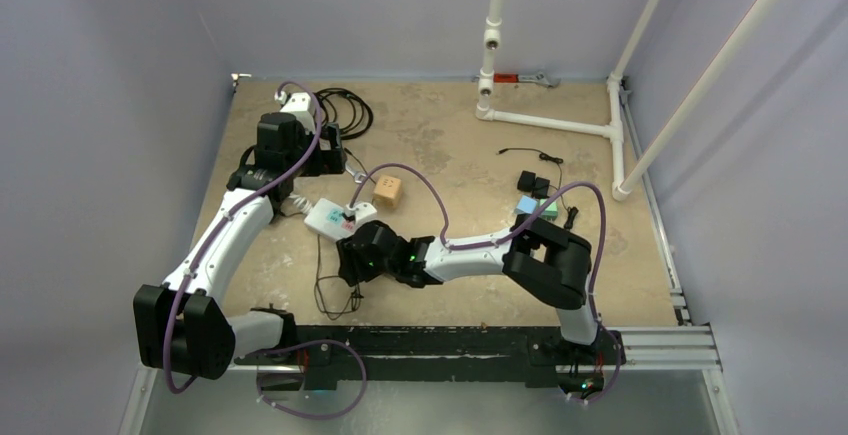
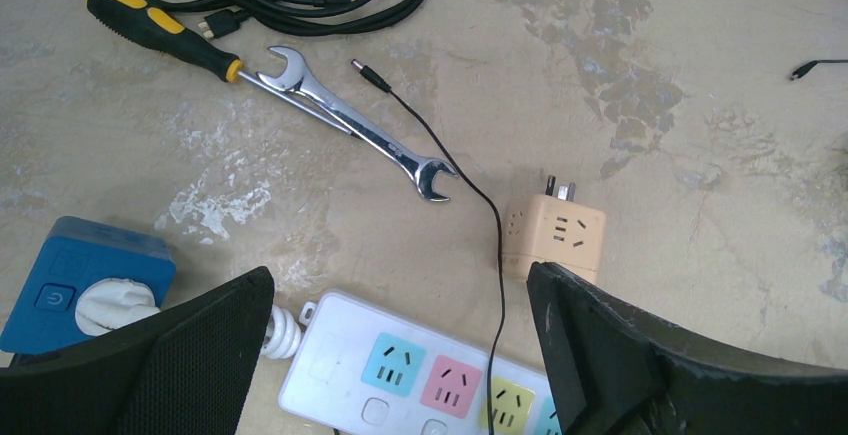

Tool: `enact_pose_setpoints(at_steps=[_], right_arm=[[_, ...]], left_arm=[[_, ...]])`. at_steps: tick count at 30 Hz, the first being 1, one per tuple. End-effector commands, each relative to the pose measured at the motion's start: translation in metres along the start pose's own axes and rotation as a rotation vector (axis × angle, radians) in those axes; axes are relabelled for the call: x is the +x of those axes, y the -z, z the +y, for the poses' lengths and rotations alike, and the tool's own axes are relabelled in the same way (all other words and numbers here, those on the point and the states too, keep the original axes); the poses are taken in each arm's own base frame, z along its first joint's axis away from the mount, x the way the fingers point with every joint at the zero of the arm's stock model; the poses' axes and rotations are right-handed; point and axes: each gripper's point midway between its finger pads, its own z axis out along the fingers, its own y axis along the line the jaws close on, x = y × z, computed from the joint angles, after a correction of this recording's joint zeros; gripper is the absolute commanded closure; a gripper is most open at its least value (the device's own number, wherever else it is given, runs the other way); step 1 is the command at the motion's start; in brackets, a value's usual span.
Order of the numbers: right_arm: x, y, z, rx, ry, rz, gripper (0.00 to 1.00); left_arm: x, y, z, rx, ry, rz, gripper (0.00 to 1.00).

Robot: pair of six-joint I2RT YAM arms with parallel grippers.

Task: Pull the plug off the socket
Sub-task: Move the socket to the center of the board.

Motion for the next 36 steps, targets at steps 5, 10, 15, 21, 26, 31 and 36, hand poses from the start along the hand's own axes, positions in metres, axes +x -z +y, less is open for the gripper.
enact_pose_setpoints(at_steps=[5,10,15,21,26,31,36], right_arm=[[-0.014,0.002,-0.010,0.081,-0.021,-0.060,0.47],[-0.013,0.001,-0.018,0.123,-0.012,-0.070,0.51],[-0.010,0.002,-0.033,0.213,0.016,-0.082,0.54],[-0.009,0.006,-0.038,0.248,0.033,-0.088,0.55],[-0.011,0.012,-0.034,0.267,0.067,-0.106,0.56],[-0.003,0.007,-0.038,0.273,0.079,-0.083,0.71],[-0.006,0.016,-0.046,0.320,0.069,-0.087,1.00]], left_arm=[[-0.014,0.005,-0.004,0.019,0.009,-0.053,0.02],[-0.013,0.004,-0.004,0.018,0.009,-0.050,0.02],[-0.012,0.003,-0.004,0.020,0.010,-0.046,0.02],[-0.012,0.003,-0.004,0.021,0.008,-0.046,0.02],[-0.012,0.003,-0.005,0.022,0.008,-0.047,0.02],[-0.012,0.004,-0.005,0.024,0.009,-0.048,0.02],[-0.012,0.004,-0.005,0.026,0.008,-0.048,0.02]])
